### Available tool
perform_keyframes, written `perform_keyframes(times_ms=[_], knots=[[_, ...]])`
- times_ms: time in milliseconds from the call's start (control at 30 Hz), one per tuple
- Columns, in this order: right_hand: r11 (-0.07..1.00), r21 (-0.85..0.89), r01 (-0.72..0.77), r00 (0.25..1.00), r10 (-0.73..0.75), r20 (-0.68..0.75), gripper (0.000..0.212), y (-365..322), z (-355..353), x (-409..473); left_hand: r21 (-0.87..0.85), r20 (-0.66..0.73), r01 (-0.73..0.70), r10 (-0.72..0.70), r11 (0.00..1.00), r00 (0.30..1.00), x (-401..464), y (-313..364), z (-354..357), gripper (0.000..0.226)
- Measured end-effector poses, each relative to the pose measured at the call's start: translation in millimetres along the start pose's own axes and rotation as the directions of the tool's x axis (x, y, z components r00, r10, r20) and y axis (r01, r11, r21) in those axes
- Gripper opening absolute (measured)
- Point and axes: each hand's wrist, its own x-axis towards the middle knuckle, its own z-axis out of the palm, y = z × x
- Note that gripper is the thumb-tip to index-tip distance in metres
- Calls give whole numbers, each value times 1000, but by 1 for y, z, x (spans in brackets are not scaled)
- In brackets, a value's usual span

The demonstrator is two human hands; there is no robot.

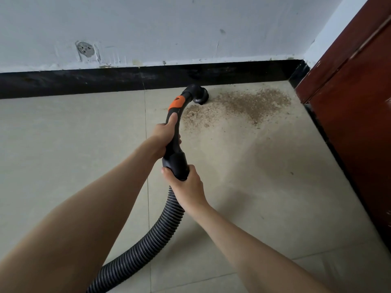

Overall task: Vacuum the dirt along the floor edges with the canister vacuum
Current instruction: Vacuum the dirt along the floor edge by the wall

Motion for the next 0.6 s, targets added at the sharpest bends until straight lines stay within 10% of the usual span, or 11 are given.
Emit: perform_keyframes(times_ms=[600], knots=[[997,-52,53,986,-44,162,42,-21,44,-18,-122,-162,-71,51,990,985,-25,-5,-71,46]])
